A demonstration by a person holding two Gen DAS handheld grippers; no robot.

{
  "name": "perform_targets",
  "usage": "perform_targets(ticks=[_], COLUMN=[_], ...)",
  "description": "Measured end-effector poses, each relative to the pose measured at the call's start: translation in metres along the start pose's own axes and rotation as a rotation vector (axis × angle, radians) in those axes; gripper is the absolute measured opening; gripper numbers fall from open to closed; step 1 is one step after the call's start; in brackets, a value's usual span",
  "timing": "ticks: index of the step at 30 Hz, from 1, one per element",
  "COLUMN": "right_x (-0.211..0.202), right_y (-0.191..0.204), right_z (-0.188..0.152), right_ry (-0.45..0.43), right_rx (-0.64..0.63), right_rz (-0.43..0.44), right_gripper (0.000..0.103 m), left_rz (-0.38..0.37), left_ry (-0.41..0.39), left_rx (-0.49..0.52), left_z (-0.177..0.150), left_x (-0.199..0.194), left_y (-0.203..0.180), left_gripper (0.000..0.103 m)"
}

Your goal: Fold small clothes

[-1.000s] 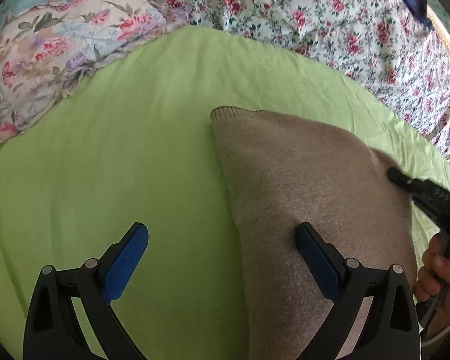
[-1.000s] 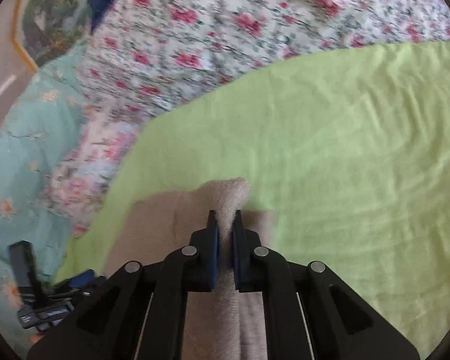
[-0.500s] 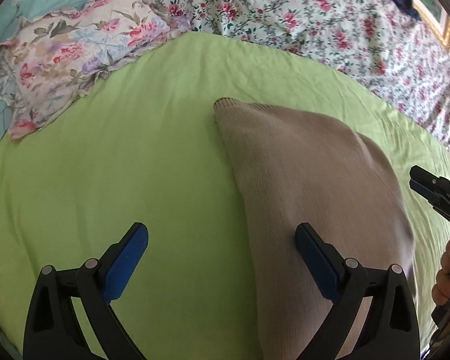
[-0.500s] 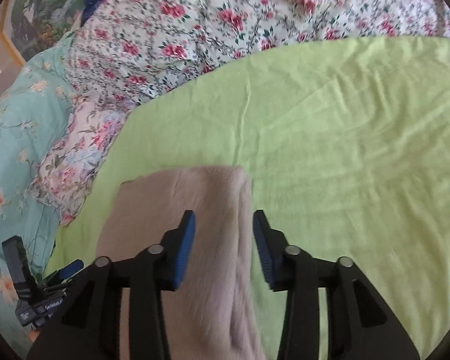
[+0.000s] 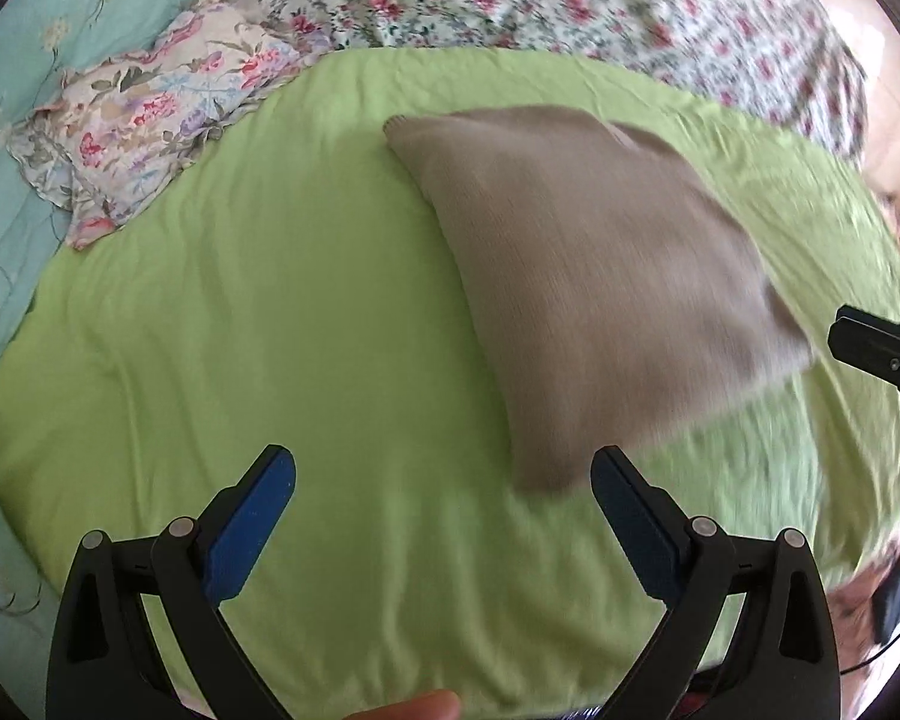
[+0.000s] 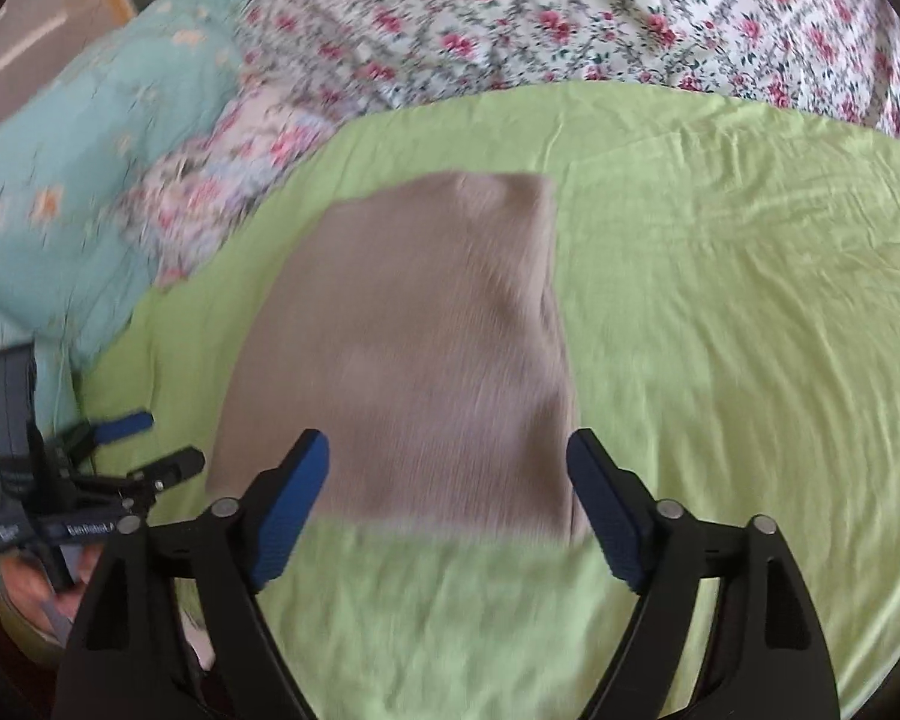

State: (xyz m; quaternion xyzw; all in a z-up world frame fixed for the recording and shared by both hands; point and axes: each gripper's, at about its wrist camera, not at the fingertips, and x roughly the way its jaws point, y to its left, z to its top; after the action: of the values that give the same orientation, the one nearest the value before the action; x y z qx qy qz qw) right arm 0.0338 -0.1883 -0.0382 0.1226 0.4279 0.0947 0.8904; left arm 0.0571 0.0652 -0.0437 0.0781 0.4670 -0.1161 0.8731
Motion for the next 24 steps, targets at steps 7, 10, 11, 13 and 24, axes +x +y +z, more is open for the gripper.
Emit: perform_targets(ticks=[7,10,11,13,24], right_x=[-0.013,-0.021,-0.025,-0.033,-0.03], right_y=[0.019,0.025,0.027,0.031,0.037], right_z=[-0.046,-0.059,-0.062,-0.066,-0.054], right_ry=[0.096,0.126,0.127,0.122,0.077], right_rx=[-0.095,-0.135,-0.146,-0.17,-0.141], right_rz=[-0.053,-0.079,-0.088,-0.098,-0.098], right_gripper=[0.094,0.095,0.095,0.096,0.102], left_rz=[-0.007,0.004,0.004,0.004,0.046], left_ry=[0.025,0.037,0.032,0.019,-0.003], left_rx=[0.052,0.053,0.051,0.051,0.064], left_z=[-0.032,-0.037,-0.039,-0.041,-0.028], left_x=[-0.018,-0.024,-0.029,-0.037,-0.038], left_y=[-0.011,-0.009,-0.008,-0.006,-0.009], left_gripper=[0.099,0.099,0.099,0.099,0.102])
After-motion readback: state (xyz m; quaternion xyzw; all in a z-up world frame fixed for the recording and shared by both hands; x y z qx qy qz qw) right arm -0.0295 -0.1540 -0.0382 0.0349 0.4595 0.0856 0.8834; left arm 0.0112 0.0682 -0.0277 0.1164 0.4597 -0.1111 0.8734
